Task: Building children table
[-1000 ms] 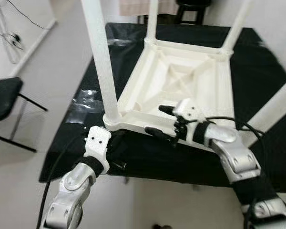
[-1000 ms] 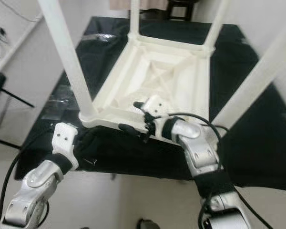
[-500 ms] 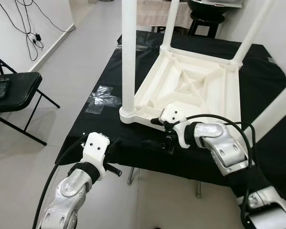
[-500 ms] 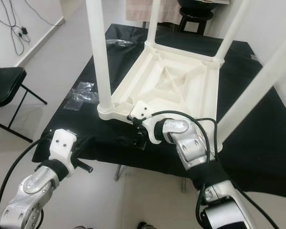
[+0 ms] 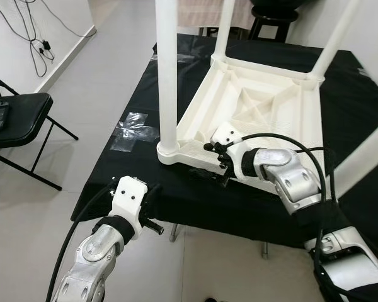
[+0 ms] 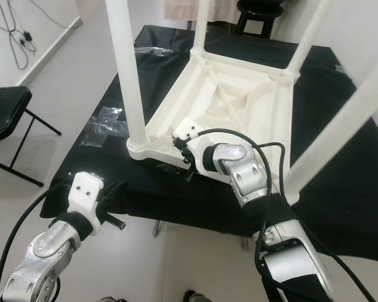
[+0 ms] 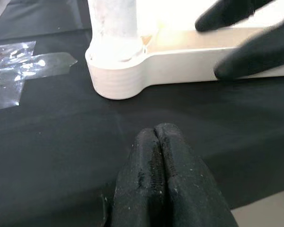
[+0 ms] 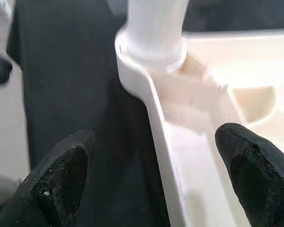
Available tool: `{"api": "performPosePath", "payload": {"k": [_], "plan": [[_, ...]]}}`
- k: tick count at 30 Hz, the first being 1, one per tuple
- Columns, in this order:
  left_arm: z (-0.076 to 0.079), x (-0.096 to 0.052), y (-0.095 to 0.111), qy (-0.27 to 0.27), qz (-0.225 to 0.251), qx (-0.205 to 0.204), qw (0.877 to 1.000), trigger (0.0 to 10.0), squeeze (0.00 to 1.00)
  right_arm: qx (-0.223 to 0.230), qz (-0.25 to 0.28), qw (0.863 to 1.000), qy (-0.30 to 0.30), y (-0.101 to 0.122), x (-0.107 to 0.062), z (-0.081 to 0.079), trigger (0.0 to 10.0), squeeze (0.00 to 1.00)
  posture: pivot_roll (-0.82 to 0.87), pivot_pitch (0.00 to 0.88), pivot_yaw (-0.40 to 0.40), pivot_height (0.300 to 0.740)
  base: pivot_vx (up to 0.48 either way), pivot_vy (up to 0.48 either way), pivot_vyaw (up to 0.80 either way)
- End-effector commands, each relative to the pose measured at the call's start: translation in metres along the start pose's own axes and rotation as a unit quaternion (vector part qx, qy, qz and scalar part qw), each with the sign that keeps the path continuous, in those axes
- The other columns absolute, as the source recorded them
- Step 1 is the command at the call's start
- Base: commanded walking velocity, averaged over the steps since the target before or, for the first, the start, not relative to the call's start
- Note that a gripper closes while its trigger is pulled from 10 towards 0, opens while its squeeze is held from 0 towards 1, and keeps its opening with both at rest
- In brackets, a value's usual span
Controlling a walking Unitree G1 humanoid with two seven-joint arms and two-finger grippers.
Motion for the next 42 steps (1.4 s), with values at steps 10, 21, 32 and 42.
{"api": "performPosePath", "payload": {"k": [10, 21, 32, 42], "plan": [[0.001, -0.002, -0.002, -0.001, -0.009, 0.008, 1.0, 10.0, 0.0, -0.029, -0.085, 0.996, 0.002, -0.018, 0.015, 0.0, 0.0, 0.0, 0.05, 0.223, -0.074, 0.74, 0.0, 0.0, 0.0], [0.001, -0.001, -0.001, 0.003, -0.008, 0.007, 1.0, 10.0, 0.0, -0.038, -0.04, 0.998, -0.005, 0.004, 0.024, 0.002, 0.0, 0.0, 0.04, 0.227, -0.082, 0.74, 0.0, 0.0, 0.0], [-0.001, -0.002, -0.002, 0.006, -0.008, 0.003, 1.0, 10.0, 0.0, -0.069, -0.023, 0.997, 0.035, 0.012, 0.027, -0.003, 6.7, 0.0, 0.04, 0.229, -0.082, 0.74, 0.0, 0.0, 0.0], [-0.001, -0.002, -0.001, 0.006, -0.009, 0.003, 1.0, 10.0, 0.0, -0.117, -0.089, 0.988, 0.043, -0.01, 0.032, -0.01, 10.0, 0.18, 0.04, 0.231, -0.082, 0.74, 0.0, 0.0, 0.0]]}}
Point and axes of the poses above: a point about 5 cm out from each wrist's last joint towards the gripper, its own x axis pointing out of the wrist towards the gripper, its own y axis along the axis of the wrist's last joint, z = x × y, the point moved 3 cm from there along x, pointing out of the wrist towards the gripper, and after that the axes turned 9 degrees about -x, right-handed, at the moved point
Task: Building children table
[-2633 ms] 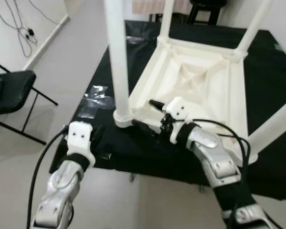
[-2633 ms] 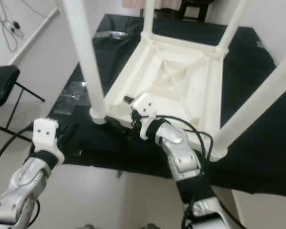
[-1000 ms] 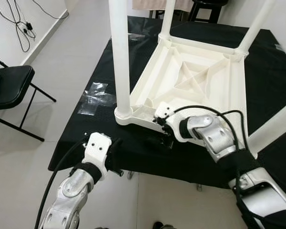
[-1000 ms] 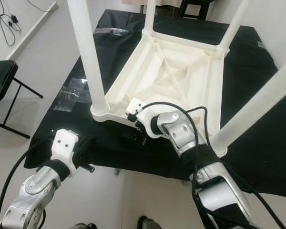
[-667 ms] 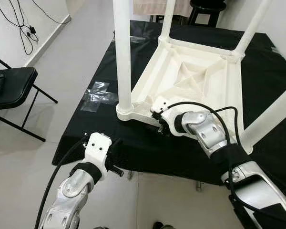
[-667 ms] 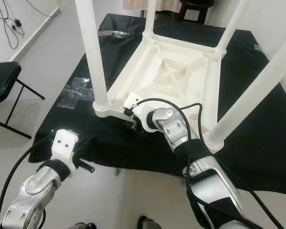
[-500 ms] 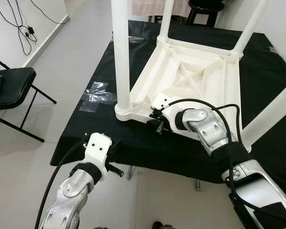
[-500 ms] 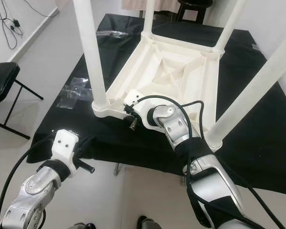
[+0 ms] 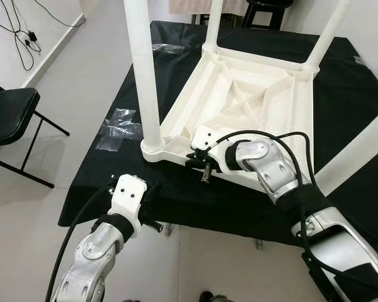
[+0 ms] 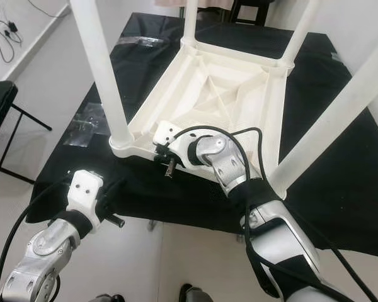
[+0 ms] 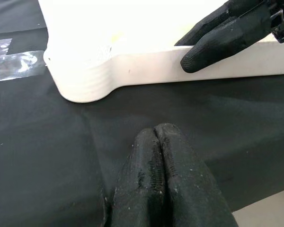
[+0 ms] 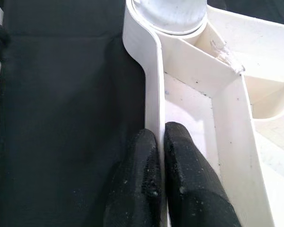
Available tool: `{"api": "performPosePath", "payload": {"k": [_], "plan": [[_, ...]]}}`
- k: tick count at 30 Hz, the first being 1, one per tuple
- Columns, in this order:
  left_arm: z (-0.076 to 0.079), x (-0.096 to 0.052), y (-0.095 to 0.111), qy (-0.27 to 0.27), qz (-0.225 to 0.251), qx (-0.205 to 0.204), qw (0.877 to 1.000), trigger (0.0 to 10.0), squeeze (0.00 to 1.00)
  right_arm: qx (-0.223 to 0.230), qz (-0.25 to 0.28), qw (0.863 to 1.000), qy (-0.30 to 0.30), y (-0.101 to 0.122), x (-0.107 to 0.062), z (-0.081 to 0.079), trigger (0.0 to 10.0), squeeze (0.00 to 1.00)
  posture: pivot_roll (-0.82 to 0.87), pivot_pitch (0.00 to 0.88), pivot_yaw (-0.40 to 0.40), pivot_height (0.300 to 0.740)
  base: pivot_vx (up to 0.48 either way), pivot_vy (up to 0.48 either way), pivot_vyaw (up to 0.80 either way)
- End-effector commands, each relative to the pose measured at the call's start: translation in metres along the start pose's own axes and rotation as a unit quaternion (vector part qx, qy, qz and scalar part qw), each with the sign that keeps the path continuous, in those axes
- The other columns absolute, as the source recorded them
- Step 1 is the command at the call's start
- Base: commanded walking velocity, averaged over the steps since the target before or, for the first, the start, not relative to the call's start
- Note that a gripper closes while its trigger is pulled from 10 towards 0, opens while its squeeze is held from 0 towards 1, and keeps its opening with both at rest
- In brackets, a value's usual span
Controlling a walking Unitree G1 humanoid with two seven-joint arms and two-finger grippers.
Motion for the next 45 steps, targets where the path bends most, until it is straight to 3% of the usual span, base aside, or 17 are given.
{"api": "performPosePath", "payload": {"k": [1, 2, 3, 4, 8, 9, 10, 11, 20, 23, 24, 25, 27, 29, 31, 35, 45], "plan": [[0.001, -0.003, -0.004, 0.002, -0.009, -0.002, 1.0, 10.0, 0.0, 0.011, -0.042, 0.999, 0.027, -0.021, 0.007, -0.016, 10.0, 0.18, 0.04, 0.231, -0.082, 0.74, 0.0, 0.0, 0.0], [0.001, -0.003, -0.004, 0.002, -0.009, -0.002, 1.0, 10.0, 0.0, 0.011, -0.042, 0.999, 0.027, -0.021, 0.007, -0.016, 10.0, 0.18, 0.04, 0.231, -0.082, 0.74, 0.0, 0.0, 0.0], [0.001, -0.003, -0.003, 0.002, -0.009, -0.002, 1.0, 10.0, 0.0, 0.02, -0.039, 0.999, 0.022, -0.02, 0.008, -0.015, 10.0, 1.0, 0.05, 0.232, -0.082, 0.74, 0.0, 0.0, 0.0], [0.001, -0.003, -0.003, 0.002, -0.009, -0.002, 1.0, 10.0, 0.0, 0.036, -0.033, 0.999, 0.015, -0.017, 0.008, -0.012, 10.0, 0.0, 0.04, 0.232, -0.082, 0.74, 0.0, 0.0, 0.0], [0.001, -0.003, -0.003, 0.003, -0.008, -0.002, 1.0, 10.0, 0.0, 0.056, -0.022, 0.998, 0.01, -0.013, 0.008, -0.009, 10.0, 0.0, 0.04, 0.232, -0.083, 0.74, 0.0, 0.0, 0.0], [0.001, -0.003, -0.003, 0.003, -0.008, -0.003, 1.0, 10.0, 0.0, 0.061, -0.019, 0.998, 0.013, -0.012, 0.008, -0.008, 4.8, 0.0, 0.04, 0.232, -0.083, 0.74, 0.0, 0.0, 0.0], [0.001, -0.003, -0.003, 0.003, -0.008, -0.003, 1.0, 10.0, 0.0, 0.061, -0.019, 0.998, 0.013, -0.012, 0.008, -0.008, 4.8, 0.0, 0.04, 0.232, -0.083, 0.74, 0.0, 0.0, 0.0], [0.001, -0.003, -0.003, 0.003, -0.008, -0.003, 1.0, 10.0, 0.0, 0.064, -0.017, 0.998, 0.015, -0.012, 0.008, -0.008, 0.0, 0.0, 0.04, 0.231, -0.084, 0.74, 0.0, 0.0, 0.0], [0.001, -0.002, -0.003, 0.004, -0.008, -0.004, 1.0, 10.0, 0.0, 0.047, 0.006, 0.999, 0.017, -0.005, 0.008, -0.008, 0.0, 0.0, 0.04, 0.232, -0.083, 0.74, 0.0, 0.0, 0.0], [0.001, -0.002, -0.003, 0.004, -0.008, -0.005, 1.0, 10.0, 0.0, -0.042, 0.061, 0.997, 0.024, 0.014, 0.009, -0.013, 0.0, 0.0, 0.04, 0.233, -0.082, 0.74, 0.0, 0.0, 0.0], [0.001, -0.002, -0.003, 0.004, -0.008, -0.005, 1.0, 10.0, 0.0, -0.042, 0.061, 0.997, 0.024, 0.014, 0.009, -0.013, 0.0, 0.0, 0.04, 0.233, -0.082, 0.74, 0.0, 0.0, 0.0], [0.001, -0.002, -0.003, 0.004, -0.008, -0.005, 1.0, 10.0, 0.0, -0.088, 0.092, 0.991, 0.029, 0.026, 0.009, -0.017, 0.0, 0.0, 0.04, 0.233, -0.081, 0.74, 0.0, 0.0, 0.0], [0.001, -0.002, -0.003, 0.004, -0.008, -0.005, 1.0, 10.0, 0.0, -0.088, 0.092, 0.991, 0.029, 0.026, 0.009, -0.017, 0.0, 0.0, 0.04, 0.233, -0.081, 0.74, 0.0, 0.0, 0.0], [0.0, -0.003, -0.003, 0.004, -0.009, -0.005, 1.0, 10.0, 0.0, -0.164, 0.161, 0.972, 0.05, 0.052, 0.007, -0.031, 0.0, 0.0, 0.05, 0.232, -0.08, 0.74, 0.0, 0.0, 0.0], [0.0, -0.003, -0.003, 0.004, -0.01, -0.005, 1.0, 10.0, 0.0, -0.19, 0.177, 0.964, 0.062, 0.059, 0.007, -0.037, 0.0, 0.0, 0.05, 0.232, -0.079, 0.74, 0.0, 0.0, 0.0], [0.0, -0.004, -0.003, 0.005, -0.01, -0.004, 1.0, 10.0, 0.0, -0.218, 0.193, 0.953, 0.08, 0.067, 0.01, -0.047, 0.0, 0.0, 0.05, 0.233, -0.079, 0.74, 0.0, 0.0, 0.0], [0.001, -0.004, -0.004, 0.004, -0.012, -0.004, 1.0, 10.0, 0.0, -0.221, 0.223, 0.945, 0.091, 0.08, 0.013, -0.058, 0.0, 0.0, 0.05, 0.231, -0.08, 0.74, 0.0, 0.0, 0.0]]}}
Point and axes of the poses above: a point about 5 cm out from each wrist's last joint towards the gripper, its own x axis pointing out of the wrist towards the gripper, its own y axis along the axis of the wrist's last joint, z = x × y, the point moved 3 cm from there along x, pointing out of the wrist towards the gripper, and after that the axes turned 9 degrees about -x, right-handed, at the moved point
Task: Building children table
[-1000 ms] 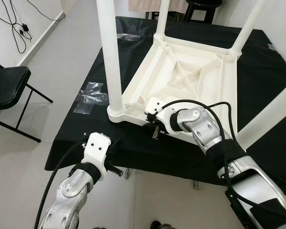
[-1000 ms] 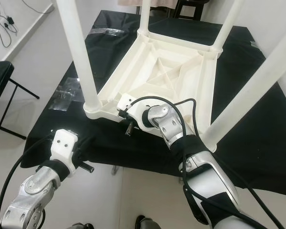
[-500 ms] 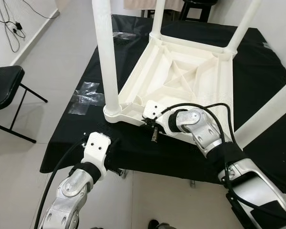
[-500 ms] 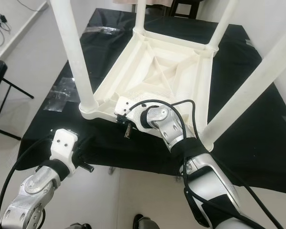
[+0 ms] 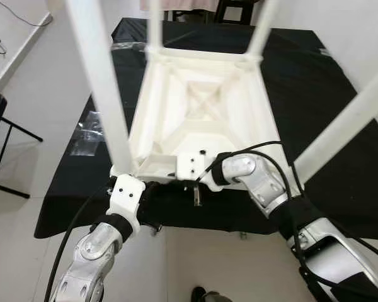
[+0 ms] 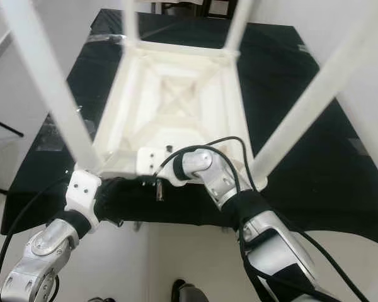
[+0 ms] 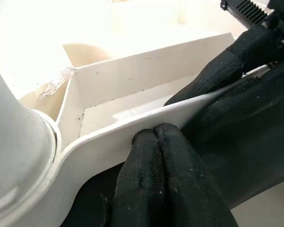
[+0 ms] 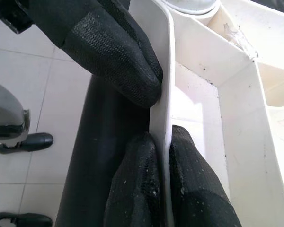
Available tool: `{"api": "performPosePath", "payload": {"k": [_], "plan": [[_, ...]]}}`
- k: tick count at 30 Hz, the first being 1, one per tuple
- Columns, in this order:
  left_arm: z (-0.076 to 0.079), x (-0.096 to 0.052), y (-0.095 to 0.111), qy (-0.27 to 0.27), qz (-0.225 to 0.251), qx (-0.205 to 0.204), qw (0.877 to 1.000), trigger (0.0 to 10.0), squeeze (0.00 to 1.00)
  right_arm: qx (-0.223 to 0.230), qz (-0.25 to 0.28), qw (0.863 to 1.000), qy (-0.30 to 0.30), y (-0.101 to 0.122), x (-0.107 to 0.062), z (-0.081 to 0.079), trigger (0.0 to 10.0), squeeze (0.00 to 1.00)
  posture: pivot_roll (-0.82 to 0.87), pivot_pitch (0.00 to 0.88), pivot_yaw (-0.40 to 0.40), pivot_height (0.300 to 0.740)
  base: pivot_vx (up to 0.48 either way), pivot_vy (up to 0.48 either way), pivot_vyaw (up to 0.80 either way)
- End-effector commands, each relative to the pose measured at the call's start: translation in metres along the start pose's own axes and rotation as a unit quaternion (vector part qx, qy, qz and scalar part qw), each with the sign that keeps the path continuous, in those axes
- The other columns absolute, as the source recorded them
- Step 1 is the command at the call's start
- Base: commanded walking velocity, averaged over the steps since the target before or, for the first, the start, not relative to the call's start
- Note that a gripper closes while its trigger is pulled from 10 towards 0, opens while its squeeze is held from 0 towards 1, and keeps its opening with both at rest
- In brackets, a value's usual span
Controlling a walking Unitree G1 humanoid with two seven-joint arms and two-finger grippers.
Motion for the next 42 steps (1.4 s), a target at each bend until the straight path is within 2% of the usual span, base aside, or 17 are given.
{"api": "performPosePath", "payload": {"k": [1, 13, 18, 25, 26, 27, 28, 42], "plan": [[0.003, 0.0, -0.004, -0.004, -0.009, -0.002, 1.0, 10.0, 0.0, -0.077, 0.098, 0.992, -0.021, 0.045, 0.009, 0.005, 0.0, 0.0, 0.05, 0.231, -0.082, 0.74, 0.0, 0.0, 0.0], [0.003, 0.0, -0.003, -0.004, -0.009, -0.002, 1.0, 10.0, 0.0, -0.065, 0.099, 0.991, -0.068, 0.054, 0.017, 0.019, 0.0, 0.0, 0.05, 0.235, -0.081, 0.74, 0.0, 0.0, 0.0], [0.003, 0.0, -0.002, -0.002, -0.008, -0.002, 1.0, 10.0, 0.0, -0.064, 0.128, 0.986, -0.085, 0.072, 0.028, 0.023, 0.0, 0.0, 0.05, 0.239, -0.079, 0.74, 0.0, 0.0, 0.0], [0.003, 0.001, -0.002, -0.001, -0.008, -0.003, 1.0, 10.0, 0.0, -0.067, 0.123, 0.985, -0.103, 0.077, 0.033, 0.031, 0.2, 0.0, 0.05, 0.241, -0.082, 0.74, 0.0, 0.0, 0.0], [0.003, 0.001, -0.002, -0.001, -0.008, -0.004, 1.0, 10.0, 0.0, -0.07, 0.119, 0.984, -0.112, 0.078, 0.033, 0.035, 7.6, 0.0, 0.05, 0.241, -0.082, 0.74, 0.0, 0.0, 0.0], [0.003, 0.001, -0.002, -0.001, -0.008, -0.004, 1.0, 10.0, 0.0, -0.07, 0.119, 0.984, -0.112, 0.078, 0.033, 0.035, 7.6, 0.0, 0.05, 0.241, -0.082, 0.74, 0.0, 0.0, 0.0], [0.003, 0.001, -0.002, -0.001, -0.008, -0.004, 1.0, 10.0, 0.0, -0.072, 0.114, 0.984, -0.12, 0.078, 0.034, 0.037, 10.0, 0.0, 0.05, 0.241, -0.084, 0.74, 0.0, 0.0, 0.0], [0.003, 0.001, -0.002, 0.001, -0.006, -0.008, 1.0, 10.0, 0.0, -0.08, 0.086, 0.978, -0.174, 0.073, 0.033, 0.051, 10.0, 0.0, 0.04, 0.244, -0.086, 0.74, 0.0, 0.0, 0.0]]}}
Point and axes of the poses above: a point about 5 cm out from each wrist's last joint towards the gripper, its own x axis pointing out of the wrist towards the gripper, its own y axis along the axis of the wrist's last joint, z = x × y, the point moved 3 cm from there along x, pointing out of the wrist towards the gripper, and after that the axes turned 9 degrees about -x, right-handed, at the moved point
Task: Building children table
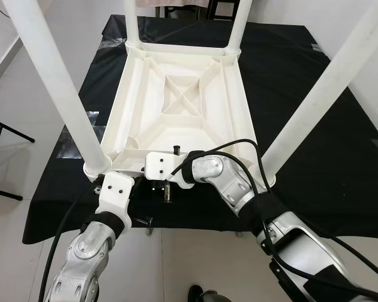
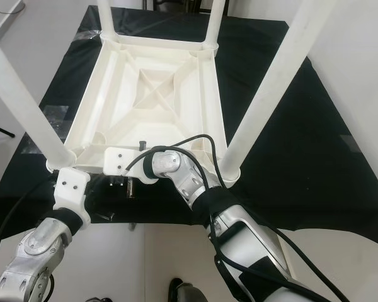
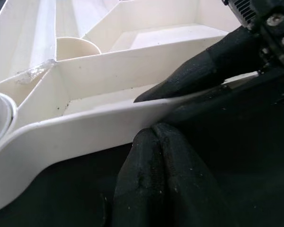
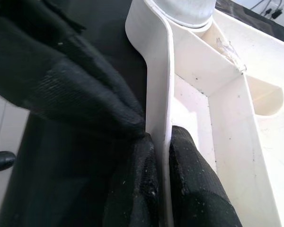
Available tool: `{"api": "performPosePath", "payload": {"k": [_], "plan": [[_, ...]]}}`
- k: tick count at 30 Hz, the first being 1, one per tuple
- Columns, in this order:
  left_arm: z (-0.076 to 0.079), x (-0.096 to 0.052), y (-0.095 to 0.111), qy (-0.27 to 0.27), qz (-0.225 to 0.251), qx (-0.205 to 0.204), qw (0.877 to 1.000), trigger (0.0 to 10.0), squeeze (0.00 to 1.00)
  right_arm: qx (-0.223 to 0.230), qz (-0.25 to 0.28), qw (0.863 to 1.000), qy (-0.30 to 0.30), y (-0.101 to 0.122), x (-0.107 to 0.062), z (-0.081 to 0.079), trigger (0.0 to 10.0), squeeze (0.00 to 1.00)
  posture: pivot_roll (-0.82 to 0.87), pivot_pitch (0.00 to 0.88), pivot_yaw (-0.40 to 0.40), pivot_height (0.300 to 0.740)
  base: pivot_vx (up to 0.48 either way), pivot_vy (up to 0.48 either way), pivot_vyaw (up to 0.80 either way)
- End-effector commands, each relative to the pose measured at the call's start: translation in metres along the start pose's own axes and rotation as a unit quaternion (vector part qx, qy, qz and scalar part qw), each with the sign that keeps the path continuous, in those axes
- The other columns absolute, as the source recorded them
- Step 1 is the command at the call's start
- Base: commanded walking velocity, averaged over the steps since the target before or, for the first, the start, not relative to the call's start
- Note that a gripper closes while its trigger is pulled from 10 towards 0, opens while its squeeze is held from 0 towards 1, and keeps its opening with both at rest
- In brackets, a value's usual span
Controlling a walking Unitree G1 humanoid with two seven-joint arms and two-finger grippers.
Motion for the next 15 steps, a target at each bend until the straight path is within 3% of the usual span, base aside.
{"api": "performPosePath", "payload": {"k": [1, 11, 12, 13, 14, 15], "plan": [[0.0119, -0.0001, -0.0078, -0.026, -0.017, -0.008, 0.999, 10.0, 0.0, -0.055, 0.085, 0.989, -0.108, 0.0439, -0.0016, 0.0344, 10.0, 0.0, 0.05, 0.244, -0.085, 0.74, 0.0, 0.0, 0.0], [0.0118, -0.0009, -0.0078, -0.025, -0.018, -0.008, 0.999, 10.0, 0.0, -0.047, 0.092, 0.989, -0.107, 0.0452, 0.0028, 0.0393, 10.0, 0.0, 0.05, 0.249, -0.084, 0.74, 0.0, 0.0, 0.0], [0.0118, -0.001, -0.0078, -0.025, -0.018, -0.009, 0.999, 10.0, 0.0, -0.042, 0.096, 0.99, -0.099, 0.0451, 0.0028, 0.0386, 10.0, 0.23, 0.05, 0.249, -0.084, 0.74, 0.0, 0.0, 0.0], [0.0118, -0.001, -0.0079, -0.025, -0.018, -0.009, 0.999, 10.0, 0.0, -0.038, 0.099, 0.99, -0.095, 0.045, 0.0026, 0.0381, 10.0, 0.23, 0.05, 0.249, -0.084, 0.74, 0.0, 0.0, 0.0], [0.0116, -0.0012, -0.0078, -0.024, -0.018, -0.01, 1.0, 10.0, 0.0, -0.048, 0.096, 0.99, -0.093, 0.0438, 0.0008, 0.039, 10.0, 1.0, 0.05, 0.251, -0.084, 0.74, 0.0, 0.0, 0.0], [0.0116, -0.0012, -0.0078, -0.024, -0.018, -0.01, 1.0, 10.0, 0.0, -0.048, 0.096, 0.99, -0.093, 0.0438, 0.0008, 0.039, 10.0, 1.0, 0.05, 0.251, -0.084, 0.74, 0.0, 0.0, 0.0]]}}
Point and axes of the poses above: a point about 5 cm out from each wrist's last joint towards the gripper, its own x axis pointing out of the wrist towards the gripper, its own y axis along the axis of the wrist's last joint, z = x × y, the point moved 3 cm from there along x, pointing out of the wrist towards the gripper, and after that the axes turned 9 degrees about -x, right-handed, at the moved point
